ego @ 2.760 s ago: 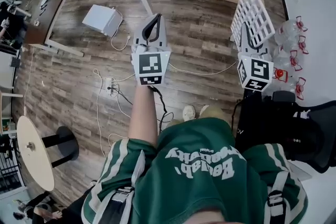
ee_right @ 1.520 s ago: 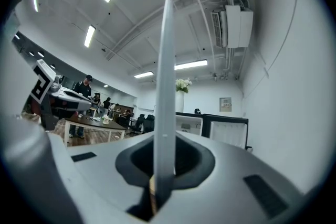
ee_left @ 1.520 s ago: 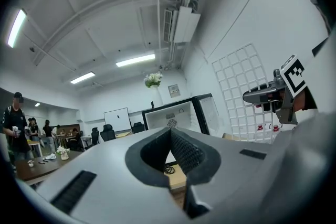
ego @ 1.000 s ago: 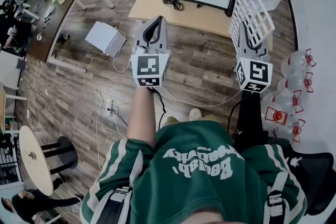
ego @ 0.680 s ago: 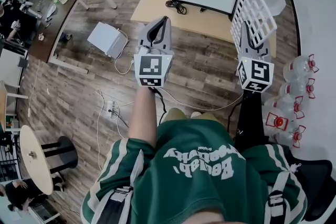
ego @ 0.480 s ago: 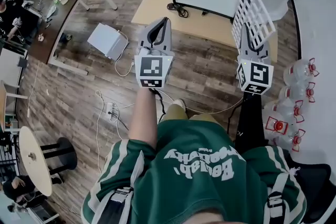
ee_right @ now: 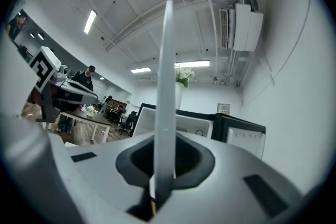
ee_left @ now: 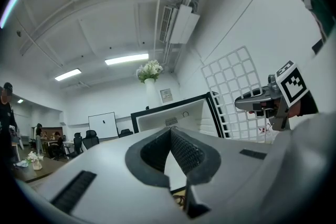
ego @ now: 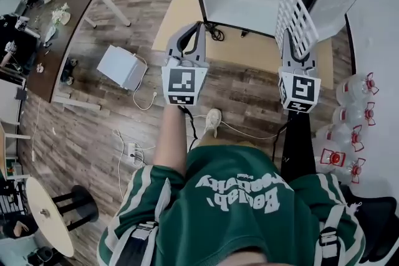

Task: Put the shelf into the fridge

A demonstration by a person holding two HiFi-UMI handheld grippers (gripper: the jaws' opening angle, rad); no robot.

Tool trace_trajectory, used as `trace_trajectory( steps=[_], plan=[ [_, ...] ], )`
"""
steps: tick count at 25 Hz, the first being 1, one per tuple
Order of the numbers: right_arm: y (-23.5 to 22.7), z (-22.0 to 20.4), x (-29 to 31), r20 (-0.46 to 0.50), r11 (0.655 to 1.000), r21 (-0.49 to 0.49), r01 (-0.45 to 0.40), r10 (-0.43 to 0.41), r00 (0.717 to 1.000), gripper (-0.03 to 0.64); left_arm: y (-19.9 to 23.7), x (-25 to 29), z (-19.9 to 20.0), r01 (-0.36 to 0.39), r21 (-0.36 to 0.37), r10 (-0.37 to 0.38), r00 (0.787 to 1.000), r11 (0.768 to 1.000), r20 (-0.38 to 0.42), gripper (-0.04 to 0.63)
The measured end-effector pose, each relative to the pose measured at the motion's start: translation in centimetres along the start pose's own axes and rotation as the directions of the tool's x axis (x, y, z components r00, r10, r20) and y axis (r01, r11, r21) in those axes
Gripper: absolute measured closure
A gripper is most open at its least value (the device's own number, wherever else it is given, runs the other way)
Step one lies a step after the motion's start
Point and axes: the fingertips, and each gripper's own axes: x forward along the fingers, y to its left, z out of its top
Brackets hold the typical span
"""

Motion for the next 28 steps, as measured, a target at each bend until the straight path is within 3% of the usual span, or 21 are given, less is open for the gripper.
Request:
trace_trajectory(
  steps=[9,17,23,28],
  plan=[
    [1.9,-1.5,10.4,-0.086,0.992,-0.103,0.067,-0.075,0.993,0.589,6.0,10.8,-3.0,0.138,-0.039,-0.138,0.990,0.990,0.014,0.601],
    [3.3,-2.4,15.6,-0.121,0.966,-0.238,0.103,-0.134,0.984,0.589,9.0,16.4,-6.2,0.241,-0.069,-0.240,0.970,0.968,0.017,0.601],
    [4.7,-3.2,17.7,-0.149,0.917,-0.391,0.079,-0.148,0.978,0.589,10.2,18.0,-7.8,0.304,-0.133,-0.301,0.953,0.943,0.043,0.601],
    [5.7,-4.4,18.3,-0.186,0.857,-0.513,0.045,-0.162,0.969,0.589,11.0,18.5,-9.4,0.312,-0.150,-0.311,0.950,0.938,0.032,0.601]
  ],
)
